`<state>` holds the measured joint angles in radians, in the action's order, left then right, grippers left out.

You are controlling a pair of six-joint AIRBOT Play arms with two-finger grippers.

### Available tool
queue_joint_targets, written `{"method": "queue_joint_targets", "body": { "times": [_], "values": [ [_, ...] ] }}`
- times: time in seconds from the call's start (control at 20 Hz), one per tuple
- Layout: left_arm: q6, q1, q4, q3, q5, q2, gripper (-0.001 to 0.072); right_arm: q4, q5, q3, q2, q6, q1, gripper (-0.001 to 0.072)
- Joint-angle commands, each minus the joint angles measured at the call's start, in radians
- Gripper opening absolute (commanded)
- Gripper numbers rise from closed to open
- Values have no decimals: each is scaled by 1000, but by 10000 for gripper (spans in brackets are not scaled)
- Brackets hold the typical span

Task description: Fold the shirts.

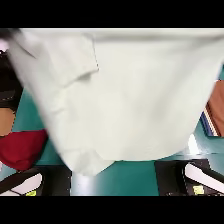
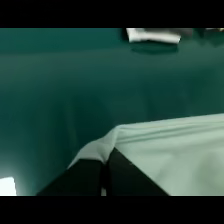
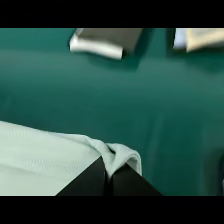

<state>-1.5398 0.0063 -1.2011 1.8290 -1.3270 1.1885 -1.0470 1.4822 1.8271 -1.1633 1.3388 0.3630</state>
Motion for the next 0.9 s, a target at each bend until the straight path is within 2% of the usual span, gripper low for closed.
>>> {"method": "queue_joint_targets", "body": {
  "times": [0.0, 0.2, 0.45, 0.6, 0.85],
  "values": [
    [18, 1, 5, -140, -8, 203, 24, -121, -1, -185, -150, 15, -109, 18],
    [84, 1, 28, -176, 33, 404, 24, -130, -137, -254, -343, 24, -174, 18],
    [83, 1, 42, -175, 148, 465, 24, -131, -207, -98, -508, 26, -208, 18],
    [83, 1, 4, -187, 68, 465, 24, -151, -176, -60, -503, 23, -198, 18],
    [83, 1, 3, -340, 63, 465, 24, -236, -177, -270, -424, 22, -198, 18]
  ]
}}
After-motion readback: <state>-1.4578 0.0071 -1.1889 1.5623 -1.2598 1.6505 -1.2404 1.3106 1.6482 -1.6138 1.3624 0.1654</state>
